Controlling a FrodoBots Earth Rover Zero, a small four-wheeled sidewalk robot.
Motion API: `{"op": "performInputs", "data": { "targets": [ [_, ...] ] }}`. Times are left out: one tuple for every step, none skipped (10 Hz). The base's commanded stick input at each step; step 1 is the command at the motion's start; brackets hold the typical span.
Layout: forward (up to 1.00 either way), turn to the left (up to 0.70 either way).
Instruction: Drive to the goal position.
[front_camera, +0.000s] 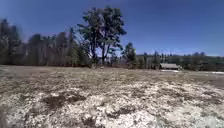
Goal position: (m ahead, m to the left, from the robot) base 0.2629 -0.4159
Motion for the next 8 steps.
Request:
{"op": "performInputs", "data": {
  "targets": [
    [0.70,0.00],
    [0.70,0.00],
    [0.70,0.00],
    [0.70,0.00],
    [0.70,0.00],
    [0.70,0.00],
    [0.70,0.00],
    [0.70,0.00]
  ]
}}
